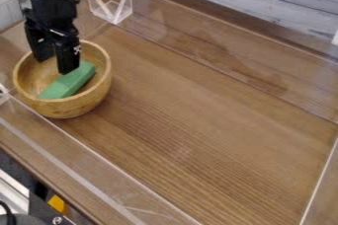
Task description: Remove the green block from inside the brown bowl and put it on the table
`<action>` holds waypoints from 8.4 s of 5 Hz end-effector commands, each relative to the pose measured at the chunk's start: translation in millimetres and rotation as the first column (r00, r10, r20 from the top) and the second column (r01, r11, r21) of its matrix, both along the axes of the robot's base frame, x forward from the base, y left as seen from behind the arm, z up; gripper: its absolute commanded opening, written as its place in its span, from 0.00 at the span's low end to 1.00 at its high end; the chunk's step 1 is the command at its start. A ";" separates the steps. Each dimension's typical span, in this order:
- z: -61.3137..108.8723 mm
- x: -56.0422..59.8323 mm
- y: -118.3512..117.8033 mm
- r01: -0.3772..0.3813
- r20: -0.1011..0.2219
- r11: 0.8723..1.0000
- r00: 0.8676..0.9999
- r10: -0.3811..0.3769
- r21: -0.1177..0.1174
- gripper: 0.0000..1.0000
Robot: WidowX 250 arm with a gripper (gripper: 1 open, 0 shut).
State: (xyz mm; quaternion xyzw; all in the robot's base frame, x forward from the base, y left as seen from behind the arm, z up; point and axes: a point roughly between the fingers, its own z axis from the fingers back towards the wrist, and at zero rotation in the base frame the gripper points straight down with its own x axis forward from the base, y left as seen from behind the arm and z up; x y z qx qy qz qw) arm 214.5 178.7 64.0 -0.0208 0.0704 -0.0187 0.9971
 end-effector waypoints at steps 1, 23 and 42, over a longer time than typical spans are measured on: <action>5.9 -1.0 2.3 -0.001 0.019 1.000 1.000 0.000 0.008 1.00; 40.8 -3.4 -80.5 0.002 0.101 0.999 0.995 0.002 -0.037 0.00; -32.1 26.1 -168.4 -0.092 0.135 0.993 0.986 0.102 -0.074 1.00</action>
